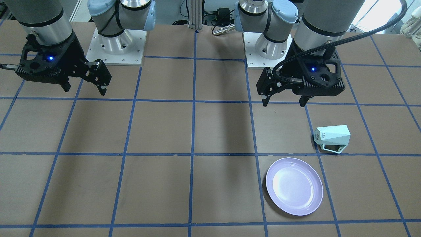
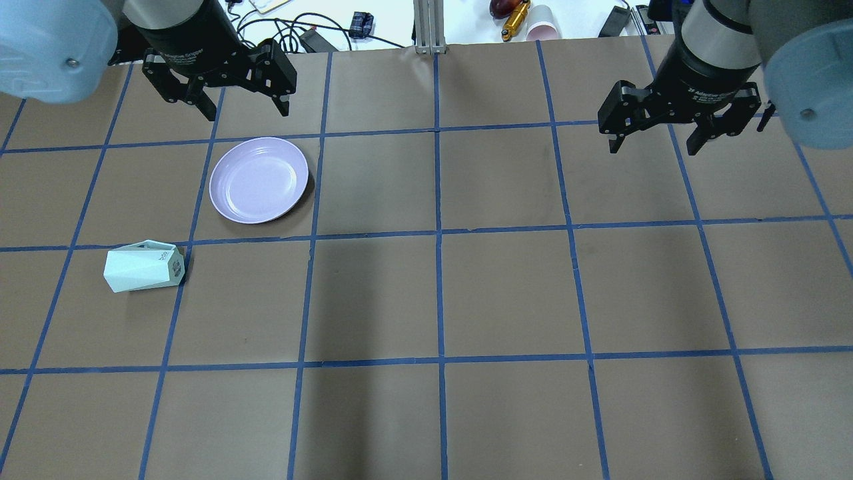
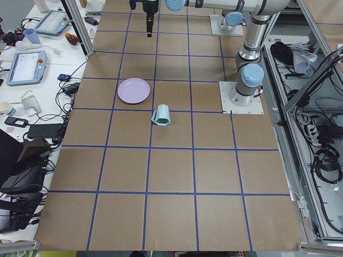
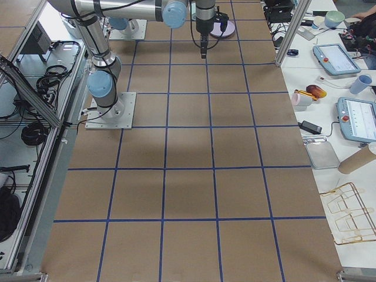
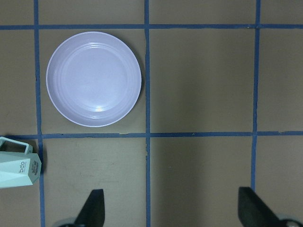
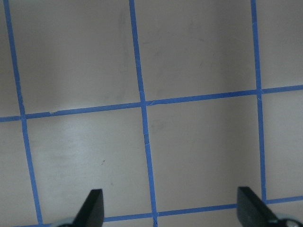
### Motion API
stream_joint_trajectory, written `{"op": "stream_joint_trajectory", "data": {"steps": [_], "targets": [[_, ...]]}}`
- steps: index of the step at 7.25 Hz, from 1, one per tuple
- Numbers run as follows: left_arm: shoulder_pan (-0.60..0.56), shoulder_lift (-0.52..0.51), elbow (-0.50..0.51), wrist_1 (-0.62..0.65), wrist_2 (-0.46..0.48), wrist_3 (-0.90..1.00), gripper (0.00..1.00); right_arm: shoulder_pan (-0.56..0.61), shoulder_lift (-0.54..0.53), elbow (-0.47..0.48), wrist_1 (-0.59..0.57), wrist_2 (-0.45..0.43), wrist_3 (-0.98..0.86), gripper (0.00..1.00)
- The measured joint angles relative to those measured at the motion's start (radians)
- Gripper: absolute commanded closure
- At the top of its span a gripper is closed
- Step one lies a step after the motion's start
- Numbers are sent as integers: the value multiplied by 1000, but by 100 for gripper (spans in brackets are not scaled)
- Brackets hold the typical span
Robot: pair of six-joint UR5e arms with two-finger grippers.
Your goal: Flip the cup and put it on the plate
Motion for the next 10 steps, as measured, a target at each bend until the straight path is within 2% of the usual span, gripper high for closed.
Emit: {"op": "stream_joint_trajectory", "data": {"steps": [4,10], "targets": [[43,2,-18,-4,1,61,0,0,0,0,0,0,0,0],[279,-11,-126,3,-28,217,0,0,0,0,0,0,0,0]]}}
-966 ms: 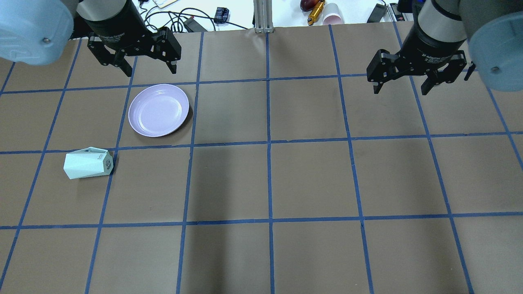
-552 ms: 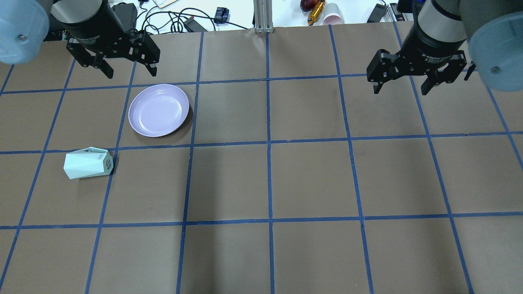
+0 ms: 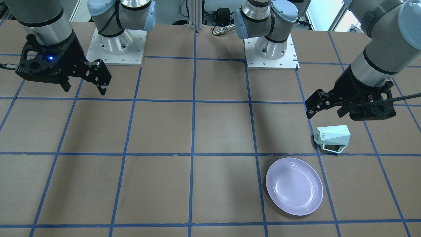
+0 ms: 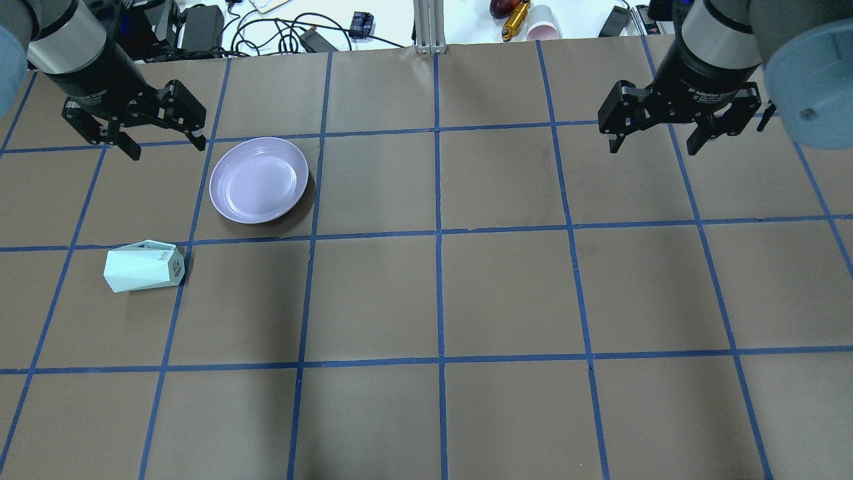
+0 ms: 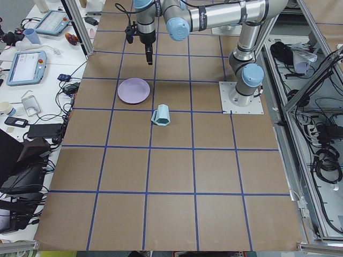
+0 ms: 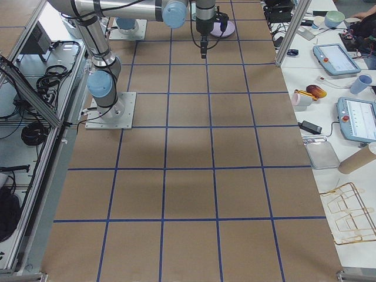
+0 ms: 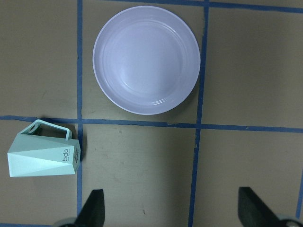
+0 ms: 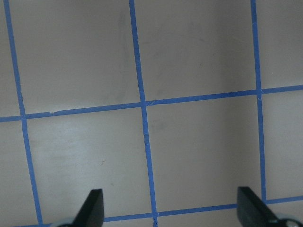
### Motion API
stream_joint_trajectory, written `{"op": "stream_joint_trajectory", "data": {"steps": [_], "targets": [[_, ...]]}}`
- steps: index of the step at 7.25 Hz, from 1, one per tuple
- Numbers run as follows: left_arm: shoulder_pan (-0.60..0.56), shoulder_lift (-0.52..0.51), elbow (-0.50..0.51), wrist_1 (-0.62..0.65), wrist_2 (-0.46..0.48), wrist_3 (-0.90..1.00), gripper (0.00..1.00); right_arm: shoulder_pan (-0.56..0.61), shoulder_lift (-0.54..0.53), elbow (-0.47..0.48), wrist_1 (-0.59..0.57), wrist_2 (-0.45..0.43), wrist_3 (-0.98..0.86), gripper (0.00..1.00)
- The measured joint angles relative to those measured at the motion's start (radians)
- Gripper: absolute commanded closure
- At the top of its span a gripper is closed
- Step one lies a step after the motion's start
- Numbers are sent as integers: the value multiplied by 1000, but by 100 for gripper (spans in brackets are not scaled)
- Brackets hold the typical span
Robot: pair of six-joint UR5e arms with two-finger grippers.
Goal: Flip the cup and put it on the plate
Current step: 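Move the left gripper outward and down beside the mint-green cup's base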
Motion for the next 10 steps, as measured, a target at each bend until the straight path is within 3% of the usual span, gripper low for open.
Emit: {"op": "stream_joint_trajectory", "data": {"steps": [3,6,10], "targets": [[83,-17,-56,42,-2,118,0,0,0,0,0,0,0,0],[130,-46,-60,68,-3,230,0,0,0,0,0,0,0,0],[277,-65,-80,69,-20,444,0,0,0,0,0,0,0,0]]}}
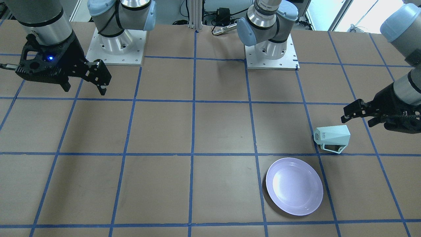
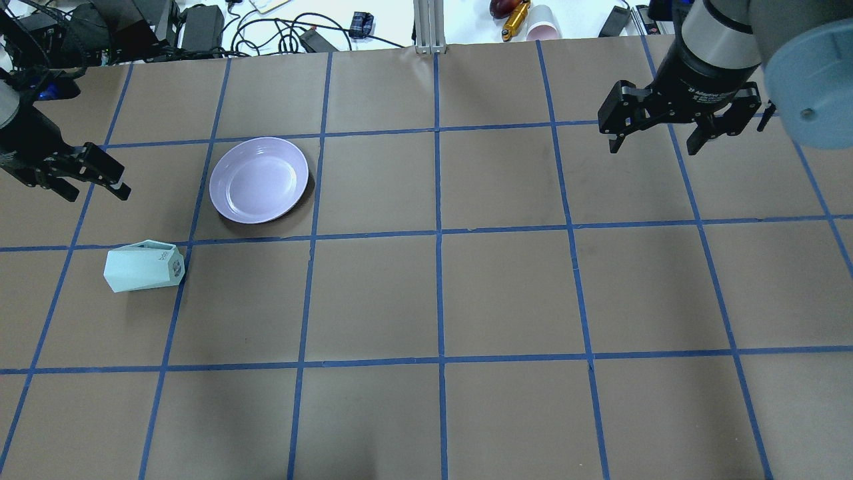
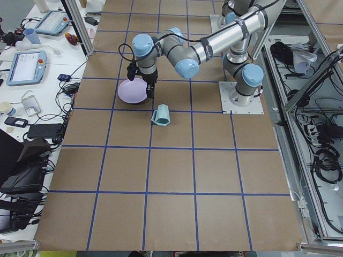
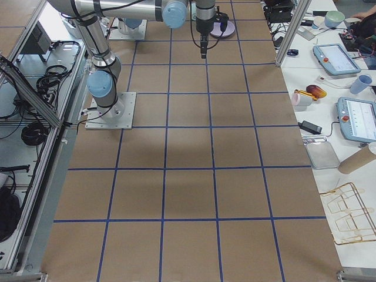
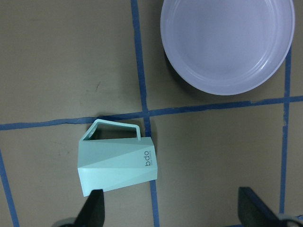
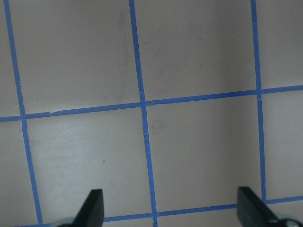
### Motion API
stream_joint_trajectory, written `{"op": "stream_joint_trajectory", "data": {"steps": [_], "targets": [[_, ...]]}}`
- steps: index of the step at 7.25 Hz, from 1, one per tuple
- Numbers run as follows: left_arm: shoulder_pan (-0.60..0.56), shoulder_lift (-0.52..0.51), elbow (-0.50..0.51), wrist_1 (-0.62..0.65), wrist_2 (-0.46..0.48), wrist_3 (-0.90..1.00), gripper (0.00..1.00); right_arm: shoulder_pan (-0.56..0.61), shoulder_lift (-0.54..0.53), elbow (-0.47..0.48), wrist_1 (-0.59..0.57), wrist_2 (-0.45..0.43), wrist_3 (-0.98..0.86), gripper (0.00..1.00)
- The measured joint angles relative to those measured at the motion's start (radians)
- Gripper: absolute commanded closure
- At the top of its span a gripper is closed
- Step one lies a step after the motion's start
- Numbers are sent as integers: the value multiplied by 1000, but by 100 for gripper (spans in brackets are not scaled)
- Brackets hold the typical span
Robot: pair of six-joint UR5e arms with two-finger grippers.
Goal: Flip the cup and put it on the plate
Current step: 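Move the left gripper outward and down beside the mint-green cup's base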
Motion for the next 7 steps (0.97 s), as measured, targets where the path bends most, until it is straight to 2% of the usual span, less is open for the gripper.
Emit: {"op": "stream_joint_trajectory", "data": {"steps": [7], "targets": [[220,-98,11,-2,-171,196,0,0,0,0,0,0,0,0]]}}
